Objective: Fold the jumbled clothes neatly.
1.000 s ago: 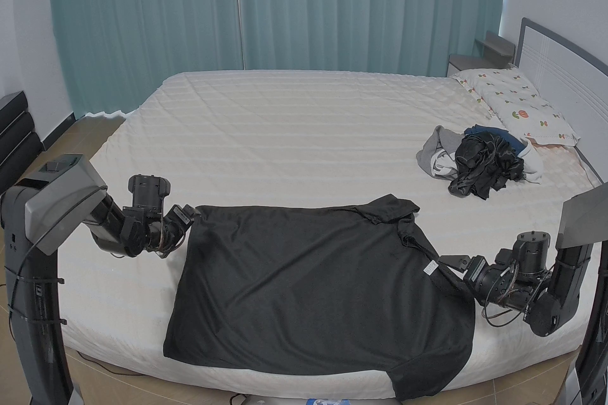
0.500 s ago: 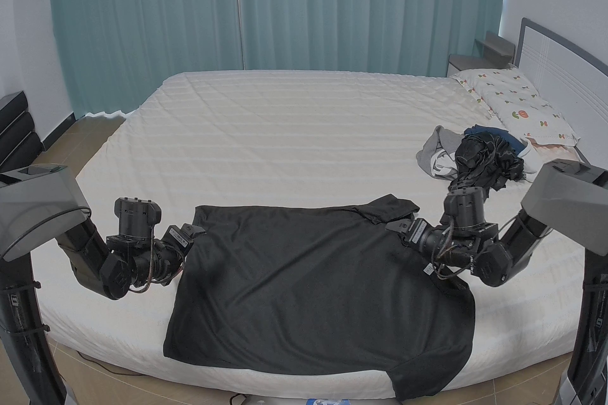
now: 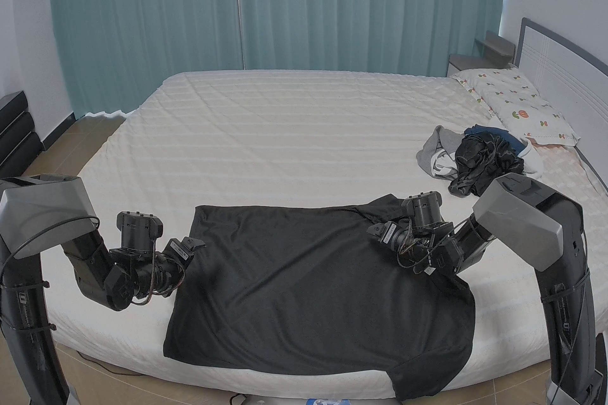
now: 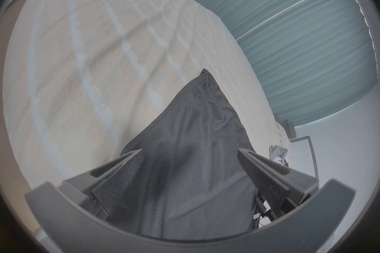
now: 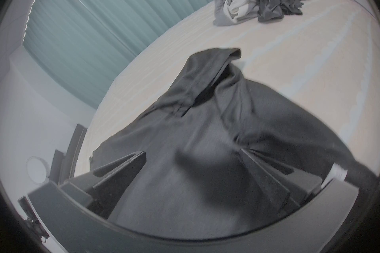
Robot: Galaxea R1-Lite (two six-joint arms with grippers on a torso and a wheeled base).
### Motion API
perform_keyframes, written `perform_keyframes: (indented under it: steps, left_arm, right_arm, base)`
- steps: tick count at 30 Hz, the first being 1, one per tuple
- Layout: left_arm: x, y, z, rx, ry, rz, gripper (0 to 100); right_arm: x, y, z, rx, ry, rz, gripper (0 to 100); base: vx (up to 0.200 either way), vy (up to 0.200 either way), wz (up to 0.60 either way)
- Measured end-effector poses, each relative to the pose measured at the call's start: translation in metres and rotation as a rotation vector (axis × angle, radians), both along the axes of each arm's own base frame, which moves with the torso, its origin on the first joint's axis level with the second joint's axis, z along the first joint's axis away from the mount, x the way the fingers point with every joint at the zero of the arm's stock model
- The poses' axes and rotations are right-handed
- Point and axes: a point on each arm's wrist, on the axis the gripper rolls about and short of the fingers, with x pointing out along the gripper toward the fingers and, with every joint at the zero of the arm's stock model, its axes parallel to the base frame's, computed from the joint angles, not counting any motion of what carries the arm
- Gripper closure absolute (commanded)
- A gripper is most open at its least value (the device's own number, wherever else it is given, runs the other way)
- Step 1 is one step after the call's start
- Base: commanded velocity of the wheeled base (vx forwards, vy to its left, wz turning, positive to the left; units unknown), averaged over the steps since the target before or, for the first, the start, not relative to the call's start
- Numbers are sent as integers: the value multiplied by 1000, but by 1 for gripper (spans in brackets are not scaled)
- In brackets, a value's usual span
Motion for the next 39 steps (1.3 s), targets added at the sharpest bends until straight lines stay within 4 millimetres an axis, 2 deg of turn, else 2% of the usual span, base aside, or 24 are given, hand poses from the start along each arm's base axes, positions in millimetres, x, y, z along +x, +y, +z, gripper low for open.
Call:
perform_keyframes:
  steps: [13,18,24,29,39]
  left_arm:
    - [-1,-1,-9,33,20,-22,0]
    - [-2,-2,-11,58,25,-11,0]
    - [-1,-5,-15,80,31,-4,0]
    - [-1,-6,-17,82,35,-8,0]
    - [-2,-6,-18,83,39,-8,0]
  right_arm:
    - [37,-46,9,-82,-105,-135,0]
    - [45,-62,8,-90,-117,-171,0]
    - [47,-71,5,-91,-112,-185,0]
    - [49,-77,11,-91,-127,-192,0]
    - [54,-69,51,-57,-202,-150,0]
  base:
    - [0,0,0]
    - [0,0,0]
    - [0,0,0]
    - [0,0,0]
    - [0,0,0]
